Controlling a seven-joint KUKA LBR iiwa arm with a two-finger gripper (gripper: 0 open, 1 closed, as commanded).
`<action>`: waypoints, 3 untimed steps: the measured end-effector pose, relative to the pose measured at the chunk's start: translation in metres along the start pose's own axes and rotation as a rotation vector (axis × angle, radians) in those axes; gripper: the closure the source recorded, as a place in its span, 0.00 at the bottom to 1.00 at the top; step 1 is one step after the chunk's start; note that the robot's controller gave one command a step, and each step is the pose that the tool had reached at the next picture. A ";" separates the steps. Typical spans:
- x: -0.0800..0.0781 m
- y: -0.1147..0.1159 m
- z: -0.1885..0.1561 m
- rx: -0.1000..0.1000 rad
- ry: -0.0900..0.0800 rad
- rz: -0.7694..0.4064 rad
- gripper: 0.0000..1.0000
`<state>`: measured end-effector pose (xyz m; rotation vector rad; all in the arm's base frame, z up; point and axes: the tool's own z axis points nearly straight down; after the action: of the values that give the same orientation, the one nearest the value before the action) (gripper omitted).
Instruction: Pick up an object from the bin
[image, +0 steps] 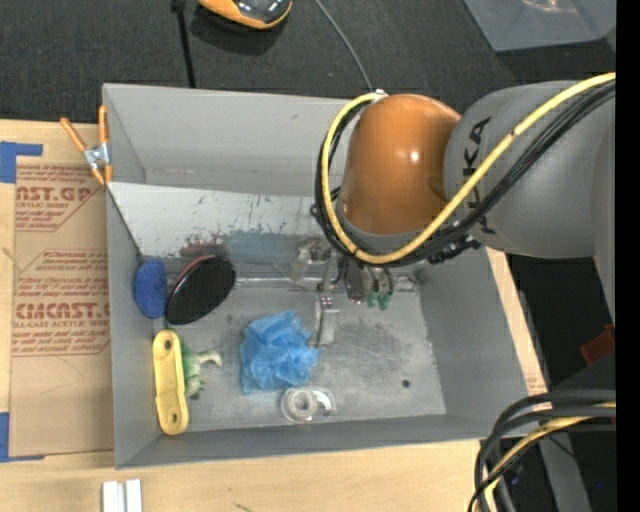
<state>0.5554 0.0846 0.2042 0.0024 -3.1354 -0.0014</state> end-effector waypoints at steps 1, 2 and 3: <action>-0.001 0.000 -0.005 -0.001 -0.008 0.001 0.00; -0.002 0.009 0.030 0.000 -0.012 -0.063 0.00; 0.000 0.012 0.043 0.000 -0.009 -0.084 0.00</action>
Offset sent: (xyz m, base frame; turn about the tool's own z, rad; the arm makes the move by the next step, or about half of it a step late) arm -0.0020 0.0257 -0.0891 -0.1652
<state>0.5552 0.0970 0.1611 0.1340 -3.1412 -0.0016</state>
